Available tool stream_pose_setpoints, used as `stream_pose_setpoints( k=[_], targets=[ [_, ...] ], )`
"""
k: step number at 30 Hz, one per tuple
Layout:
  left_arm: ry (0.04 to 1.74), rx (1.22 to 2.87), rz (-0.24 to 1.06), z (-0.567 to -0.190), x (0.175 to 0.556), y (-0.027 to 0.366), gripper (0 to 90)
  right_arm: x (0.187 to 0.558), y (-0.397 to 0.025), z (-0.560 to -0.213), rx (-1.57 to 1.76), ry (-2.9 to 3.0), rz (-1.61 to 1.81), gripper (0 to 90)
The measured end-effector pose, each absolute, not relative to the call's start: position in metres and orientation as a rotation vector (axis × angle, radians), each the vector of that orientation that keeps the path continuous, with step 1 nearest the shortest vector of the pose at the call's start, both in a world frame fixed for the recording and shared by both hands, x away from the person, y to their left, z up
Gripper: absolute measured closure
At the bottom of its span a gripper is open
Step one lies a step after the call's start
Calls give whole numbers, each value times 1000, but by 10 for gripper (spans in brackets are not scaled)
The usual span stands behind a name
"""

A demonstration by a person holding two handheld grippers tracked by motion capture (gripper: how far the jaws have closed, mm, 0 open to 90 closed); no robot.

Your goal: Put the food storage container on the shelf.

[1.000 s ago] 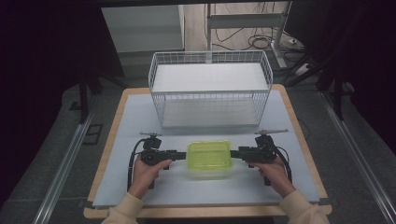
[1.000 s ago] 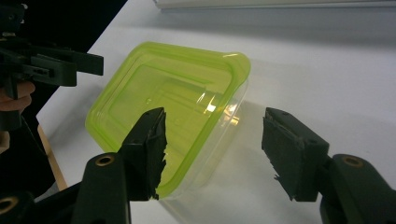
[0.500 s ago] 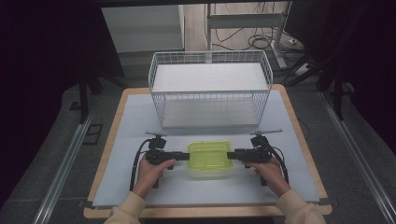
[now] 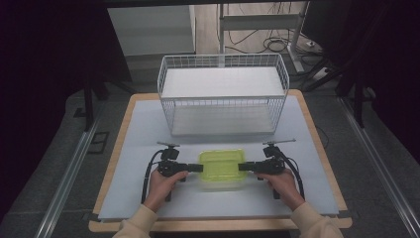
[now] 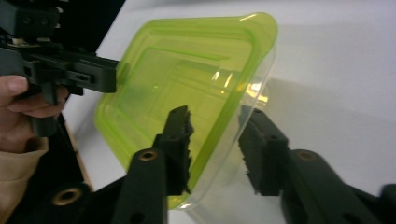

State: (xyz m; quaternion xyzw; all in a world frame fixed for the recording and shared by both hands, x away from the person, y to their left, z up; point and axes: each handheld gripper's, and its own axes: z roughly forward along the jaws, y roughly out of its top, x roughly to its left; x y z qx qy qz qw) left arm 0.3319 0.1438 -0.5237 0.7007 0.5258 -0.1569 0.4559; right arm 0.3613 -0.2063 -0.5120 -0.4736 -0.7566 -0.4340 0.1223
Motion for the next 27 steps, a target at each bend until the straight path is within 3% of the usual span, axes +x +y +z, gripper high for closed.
stream_pose_setpoints(
  k=[12,27],
  targets=[
    [1245,1692,-381,-512,322,146,820,358,-211,-504,-1418,-2166,-1290,793],
    [1201,1677,-344,-498,315,149,823,351,-211,-488,-1391,-2164,-1368,799]
  ],
)
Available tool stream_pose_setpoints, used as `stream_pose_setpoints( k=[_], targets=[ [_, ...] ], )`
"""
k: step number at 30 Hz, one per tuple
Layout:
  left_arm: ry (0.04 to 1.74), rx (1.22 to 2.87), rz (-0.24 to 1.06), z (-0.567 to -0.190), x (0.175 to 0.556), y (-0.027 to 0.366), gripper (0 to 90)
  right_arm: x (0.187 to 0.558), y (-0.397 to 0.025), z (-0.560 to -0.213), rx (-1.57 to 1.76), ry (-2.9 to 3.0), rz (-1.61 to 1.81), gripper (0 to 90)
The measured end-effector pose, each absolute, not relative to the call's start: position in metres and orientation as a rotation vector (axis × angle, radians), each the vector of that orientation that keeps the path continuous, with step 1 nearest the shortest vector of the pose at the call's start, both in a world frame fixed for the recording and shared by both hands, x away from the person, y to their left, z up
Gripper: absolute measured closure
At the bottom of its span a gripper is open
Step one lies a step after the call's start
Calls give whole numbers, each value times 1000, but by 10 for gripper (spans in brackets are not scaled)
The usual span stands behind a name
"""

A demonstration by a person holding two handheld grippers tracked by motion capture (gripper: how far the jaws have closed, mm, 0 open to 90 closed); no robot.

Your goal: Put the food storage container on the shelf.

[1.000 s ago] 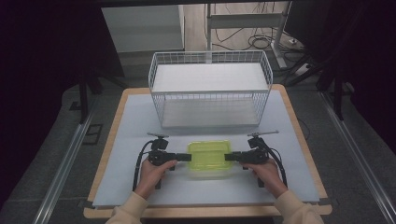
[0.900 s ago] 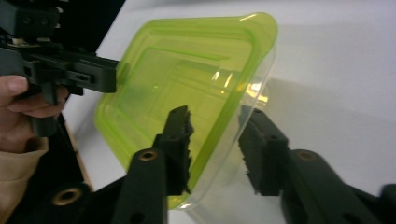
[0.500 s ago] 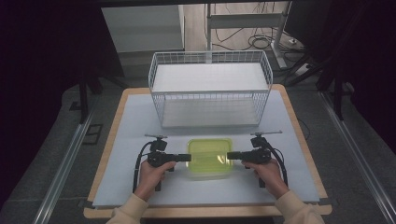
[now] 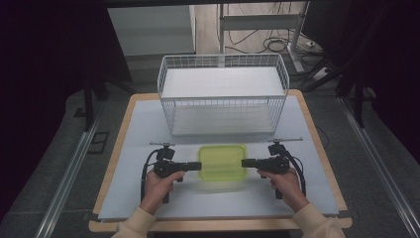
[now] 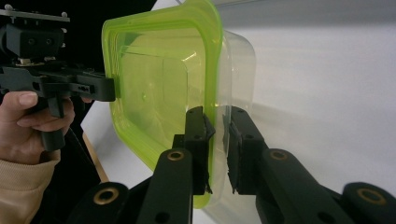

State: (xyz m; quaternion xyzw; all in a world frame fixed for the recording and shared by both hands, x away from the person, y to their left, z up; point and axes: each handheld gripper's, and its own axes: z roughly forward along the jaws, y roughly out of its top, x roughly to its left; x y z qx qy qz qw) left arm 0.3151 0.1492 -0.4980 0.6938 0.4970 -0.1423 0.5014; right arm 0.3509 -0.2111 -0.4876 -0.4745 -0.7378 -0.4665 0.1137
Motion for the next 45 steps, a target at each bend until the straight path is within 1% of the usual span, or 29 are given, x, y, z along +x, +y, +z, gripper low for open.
stream_pose_setpoints(
  k=[18,28,45],
  targets=[
    [1173,1654,-328,-484,314,152,823,344,-211,-464,-1345,-2216,-1449,798],
    [1161,1656,-288,-465,319,154,821,348,-207,-443,-1329,-2241,-1489,801],
    [1144,1650,-264,-439,326,154,822,354,-206,-418,-1323,-2255,-1524,802]
  ],
)
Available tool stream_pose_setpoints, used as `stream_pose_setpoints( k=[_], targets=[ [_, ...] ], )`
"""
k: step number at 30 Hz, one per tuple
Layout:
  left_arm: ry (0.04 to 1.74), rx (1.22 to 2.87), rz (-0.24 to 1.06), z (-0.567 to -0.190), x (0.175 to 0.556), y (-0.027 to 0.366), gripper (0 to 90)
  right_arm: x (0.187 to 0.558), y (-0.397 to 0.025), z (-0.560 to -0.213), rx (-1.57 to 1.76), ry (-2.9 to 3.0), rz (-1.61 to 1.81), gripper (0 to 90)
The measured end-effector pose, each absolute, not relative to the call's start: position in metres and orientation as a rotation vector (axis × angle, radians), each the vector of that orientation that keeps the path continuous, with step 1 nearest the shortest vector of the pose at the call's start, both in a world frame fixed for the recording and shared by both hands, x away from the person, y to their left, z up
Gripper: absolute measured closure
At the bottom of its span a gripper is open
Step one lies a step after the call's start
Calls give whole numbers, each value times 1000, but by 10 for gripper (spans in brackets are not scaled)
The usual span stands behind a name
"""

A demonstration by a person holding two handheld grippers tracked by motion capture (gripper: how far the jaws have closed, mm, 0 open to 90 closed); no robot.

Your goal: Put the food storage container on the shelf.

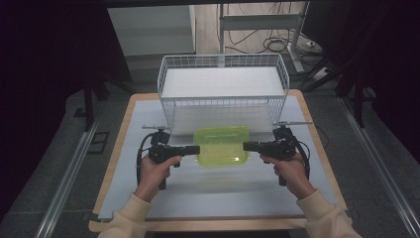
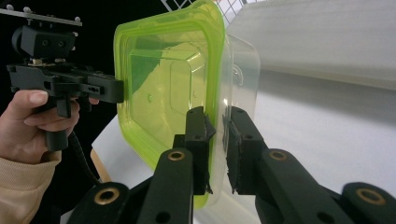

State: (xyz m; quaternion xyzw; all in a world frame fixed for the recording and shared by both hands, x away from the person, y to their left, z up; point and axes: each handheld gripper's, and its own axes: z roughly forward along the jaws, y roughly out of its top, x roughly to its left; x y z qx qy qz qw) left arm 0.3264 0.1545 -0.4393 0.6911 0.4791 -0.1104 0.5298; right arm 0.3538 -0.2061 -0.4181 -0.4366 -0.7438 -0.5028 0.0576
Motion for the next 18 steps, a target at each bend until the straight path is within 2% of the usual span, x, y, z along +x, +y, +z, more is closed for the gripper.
stream_pose_setpoints(
  k=[18],
  targets=[
    [1114,1637,-240,-411,333,160,821,358,-202,-387,-1300,-2280,-1570,801]
  ],
)
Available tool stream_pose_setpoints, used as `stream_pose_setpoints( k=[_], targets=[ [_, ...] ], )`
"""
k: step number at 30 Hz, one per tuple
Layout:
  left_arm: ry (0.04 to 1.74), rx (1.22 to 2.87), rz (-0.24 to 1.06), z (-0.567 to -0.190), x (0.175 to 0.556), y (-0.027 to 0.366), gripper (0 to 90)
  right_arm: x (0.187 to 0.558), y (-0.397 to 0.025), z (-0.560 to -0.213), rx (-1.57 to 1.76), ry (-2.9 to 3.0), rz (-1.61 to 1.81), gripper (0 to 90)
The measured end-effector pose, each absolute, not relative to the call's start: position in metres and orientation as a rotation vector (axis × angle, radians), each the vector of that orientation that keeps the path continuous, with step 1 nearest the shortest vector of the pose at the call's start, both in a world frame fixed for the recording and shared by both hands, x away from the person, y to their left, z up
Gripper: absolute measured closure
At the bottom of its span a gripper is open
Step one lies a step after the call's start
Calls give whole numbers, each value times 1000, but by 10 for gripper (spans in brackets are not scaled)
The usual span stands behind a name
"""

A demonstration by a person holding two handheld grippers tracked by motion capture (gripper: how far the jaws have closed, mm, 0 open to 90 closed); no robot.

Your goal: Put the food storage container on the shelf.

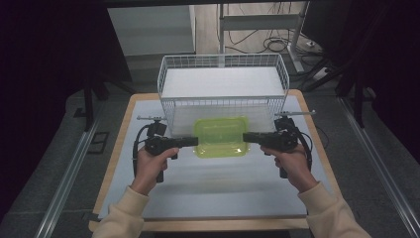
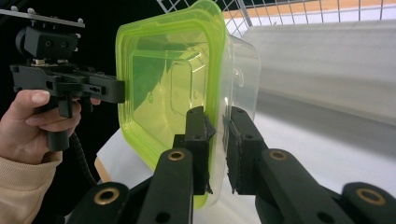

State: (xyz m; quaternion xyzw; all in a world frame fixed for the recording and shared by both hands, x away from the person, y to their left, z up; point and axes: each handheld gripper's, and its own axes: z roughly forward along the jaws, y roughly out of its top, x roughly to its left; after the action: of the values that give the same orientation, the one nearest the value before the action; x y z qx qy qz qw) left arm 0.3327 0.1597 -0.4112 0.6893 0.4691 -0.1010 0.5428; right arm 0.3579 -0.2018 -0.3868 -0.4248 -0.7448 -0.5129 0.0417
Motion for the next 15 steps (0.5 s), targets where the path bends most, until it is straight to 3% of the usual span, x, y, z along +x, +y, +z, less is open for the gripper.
stream_pose_setpoints(
  k=[15],
  targets=[
    [1099,1630,-209,-384,342,160,822,367,-200,-363,-1291,-2296,-1613,802]
  ],
)
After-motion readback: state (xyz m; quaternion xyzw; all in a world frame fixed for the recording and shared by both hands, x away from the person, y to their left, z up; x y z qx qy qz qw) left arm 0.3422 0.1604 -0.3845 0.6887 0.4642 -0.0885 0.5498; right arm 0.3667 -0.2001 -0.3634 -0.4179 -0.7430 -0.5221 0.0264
